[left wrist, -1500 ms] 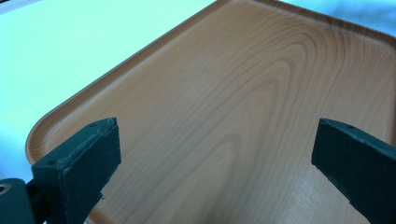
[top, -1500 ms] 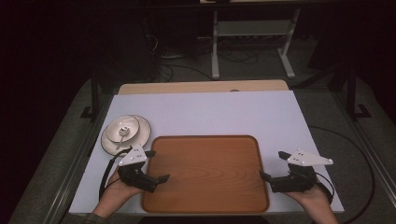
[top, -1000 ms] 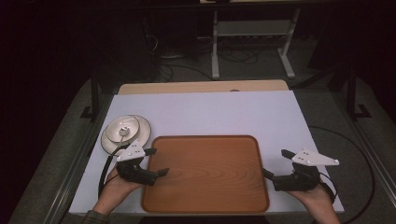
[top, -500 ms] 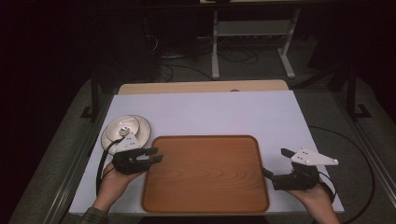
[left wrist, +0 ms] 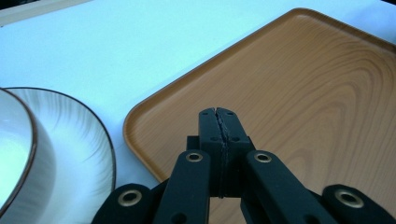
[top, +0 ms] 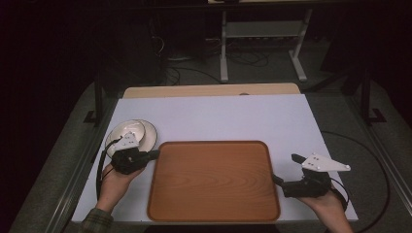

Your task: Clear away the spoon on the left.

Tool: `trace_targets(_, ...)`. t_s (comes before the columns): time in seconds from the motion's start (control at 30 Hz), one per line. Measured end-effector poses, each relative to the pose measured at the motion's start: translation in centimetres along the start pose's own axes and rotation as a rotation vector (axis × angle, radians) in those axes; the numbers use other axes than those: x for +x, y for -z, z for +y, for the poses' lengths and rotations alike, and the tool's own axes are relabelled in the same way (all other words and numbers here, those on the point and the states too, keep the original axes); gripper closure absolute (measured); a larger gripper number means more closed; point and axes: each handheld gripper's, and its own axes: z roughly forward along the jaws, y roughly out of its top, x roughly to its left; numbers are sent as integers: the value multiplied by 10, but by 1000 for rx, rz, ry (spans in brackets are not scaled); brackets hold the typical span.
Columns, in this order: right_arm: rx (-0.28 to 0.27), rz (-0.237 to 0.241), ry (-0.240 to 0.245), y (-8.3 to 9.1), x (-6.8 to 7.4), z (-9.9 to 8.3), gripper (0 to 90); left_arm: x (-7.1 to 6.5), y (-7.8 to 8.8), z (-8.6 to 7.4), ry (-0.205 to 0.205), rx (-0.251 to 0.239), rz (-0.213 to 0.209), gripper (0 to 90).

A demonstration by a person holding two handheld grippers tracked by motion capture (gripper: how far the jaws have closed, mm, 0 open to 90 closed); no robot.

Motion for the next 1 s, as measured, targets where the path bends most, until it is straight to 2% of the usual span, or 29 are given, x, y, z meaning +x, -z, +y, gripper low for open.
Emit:
trace_targets(0.3, -5, 1, 4, 1, 1, 0, 27, 0, 5, -1, -14, -3, 27, 896)
trace_targets(0.63, -7, -1, -4, 3, 1, -1, 27, 8, 10, -4, 6, -2, 56, 897)
trace_targets(0.83, -10, 1, -3, 3, 1, -1, 27, 14, 19, -7, 37, -9, 72, 897)
trace_targets(1.0, -9, 1, 0, 3, 1, -1, 27, 20, 26, -10, 46, -12, 104, 896)
